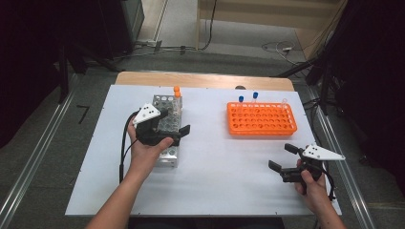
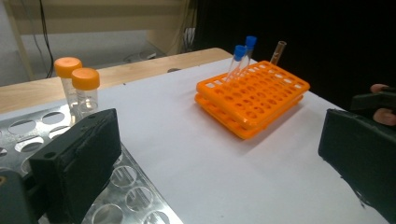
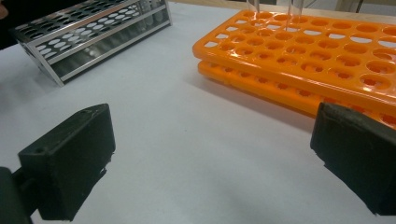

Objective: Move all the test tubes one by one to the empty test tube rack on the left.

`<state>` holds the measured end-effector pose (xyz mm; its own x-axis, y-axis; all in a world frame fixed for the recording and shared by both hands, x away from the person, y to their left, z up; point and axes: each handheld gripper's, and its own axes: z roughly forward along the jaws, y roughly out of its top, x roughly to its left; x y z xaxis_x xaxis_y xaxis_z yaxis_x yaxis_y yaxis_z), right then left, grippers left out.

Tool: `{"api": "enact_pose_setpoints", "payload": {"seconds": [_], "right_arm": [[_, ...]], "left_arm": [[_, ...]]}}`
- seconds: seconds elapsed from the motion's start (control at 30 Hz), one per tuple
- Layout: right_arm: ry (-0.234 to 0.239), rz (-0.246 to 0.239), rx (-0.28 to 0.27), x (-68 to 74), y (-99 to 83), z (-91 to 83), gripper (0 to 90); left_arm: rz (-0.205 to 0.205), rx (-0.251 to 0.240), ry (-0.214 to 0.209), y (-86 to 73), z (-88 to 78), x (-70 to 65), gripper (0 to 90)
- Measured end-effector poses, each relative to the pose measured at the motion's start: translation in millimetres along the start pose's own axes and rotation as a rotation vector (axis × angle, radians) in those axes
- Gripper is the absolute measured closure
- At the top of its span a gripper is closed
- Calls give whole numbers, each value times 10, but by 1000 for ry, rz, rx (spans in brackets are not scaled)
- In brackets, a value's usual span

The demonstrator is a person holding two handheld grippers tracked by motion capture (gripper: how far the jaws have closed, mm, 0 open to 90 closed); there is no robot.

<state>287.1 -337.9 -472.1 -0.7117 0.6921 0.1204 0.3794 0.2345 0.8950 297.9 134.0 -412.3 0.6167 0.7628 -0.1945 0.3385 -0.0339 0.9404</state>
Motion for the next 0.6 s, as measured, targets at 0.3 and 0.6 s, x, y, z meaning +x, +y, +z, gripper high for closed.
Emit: {"api": "enact_pose_setpoints", "payload": {"seconds": [0.3,0.6], "right_arm": [[-11,-6,5,7,16,23,0],[-52,3,7,-19,100,39,0]], "left_arm": [[-1,-16,-42,-151,-208,-175,0],[14,18,-49,-329,-273,-270,0]]}}
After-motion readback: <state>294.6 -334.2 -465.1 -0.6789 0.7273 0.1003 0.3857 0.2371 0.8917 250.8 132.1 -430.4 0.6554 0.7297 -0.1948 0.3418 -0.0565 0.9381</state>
